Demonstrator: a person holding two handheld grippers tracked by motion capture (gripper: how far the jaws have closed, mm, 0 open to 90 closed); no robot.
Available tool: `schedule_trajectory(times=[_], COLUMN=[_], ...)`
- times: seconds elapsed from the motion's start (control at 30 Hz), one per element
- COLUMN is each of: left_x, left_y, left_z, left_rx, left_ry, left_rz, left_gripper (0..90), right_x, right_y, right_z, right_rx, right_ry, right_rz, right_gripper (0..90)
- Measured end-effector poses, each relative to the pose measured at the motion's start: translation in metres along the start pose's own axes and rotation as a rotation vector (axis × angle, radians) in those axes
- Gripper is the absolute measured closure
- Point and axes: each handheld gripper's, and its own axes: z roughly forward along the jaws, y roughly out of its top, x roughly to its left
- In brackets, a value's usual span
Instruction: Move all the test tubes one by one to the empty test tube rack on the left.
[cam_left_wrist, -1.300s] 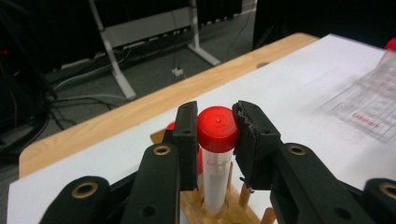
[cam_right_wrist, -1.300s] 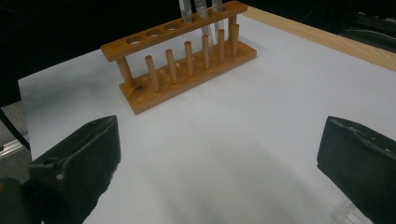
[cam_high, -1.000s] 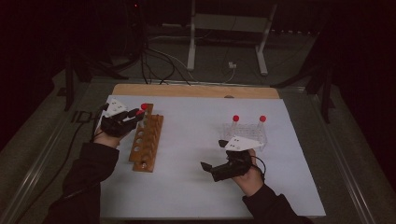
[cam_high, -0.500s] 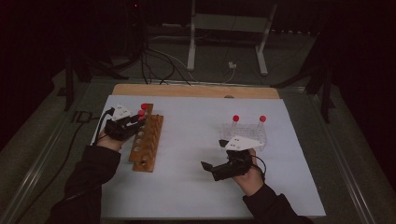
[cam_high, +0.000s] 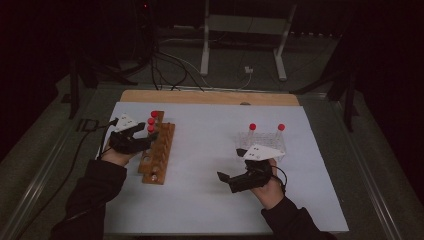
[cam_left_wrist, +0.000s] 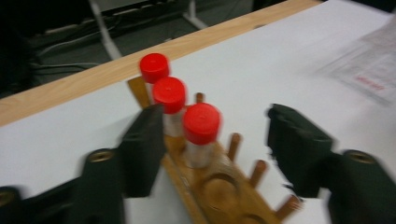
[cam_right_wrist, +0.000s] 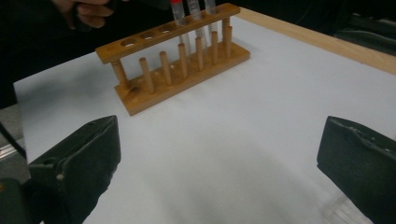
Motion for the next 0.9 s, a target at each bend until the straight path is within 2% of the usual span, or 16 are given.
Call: schedule_trajectory(times=[0.1,0.23,0.27,0.33,0.43,0.47,0.5,0.57,0.63,0.7,0.9], left_x=[-0.006,-0.016,-0.019,-0.023,-0.033,-0.036,-0.039,-0.046,-0.051,-0.055,-0.063], left_y=[-0.001,-0.003,-0.003,-0.006,-0.011,-0.013,-0.015,-0.019,-0.022,-0.024,-0.026], left_z=[-0.01,-0.024,-0.027,-0.035,-0.043,-0.045,-0.046,-0.05,-0.051,-0.052,-0.051], left_rx=[-0.02,-0.042,-0.046,-0.072,-0.086,-0.086,-0.088,-0.098,-0.105,-0.095,-0.086], left_ry=[-0.023,-0.095,-0.097,-0.142,-0.174,-0.173,-0.197,-0.206,-0.227,-0.249,-0.274], left_rz=[-0.006,-0.025,-0.022,-0.02,-0.011,-0.003,-0.002,0.005,0.009,0.022,0.038], left_gripper=[16.2,6.9,3.9,1.9,1.9,1.9,1.9,1.9,1.9,1.9,1.9], right_x=[-0.002,-0.008,-0.01,-0.013,-0.021,-0.023,-0.026,-0.032,-0.038,-0.044,-0.066], right_y=[0.002,0.004,0.005,0.006,0.007,0.006,0.006,0.005,0.004,0.003,-0.003], right_z=[-0.003,-0.009,-0.011,-0.014,-0.017,-0.017,-0.017,-0.018,-0.018,-0.016,-0.006], right_rx=[-0.011,-0.028,-0.031,-0.042,-0.053,-0.049,-0.046,-0.051,-0.048,-0.04,0.001], right_ry=[-0.01,-0.033,-0.038,-0.053,-0.071,-0.074,-0.084,-0.1,-0.137,-0.173,-0.25], right_rz=[0.001,0.006,0.009,0.017,0.038,0.043,0.047,0.061,0.064,0.065,0.091], right_gripper=[0.0,0.0,0.0,0.0,0.0,0.0,0.0,0.0,0.0,0.0,1.8])
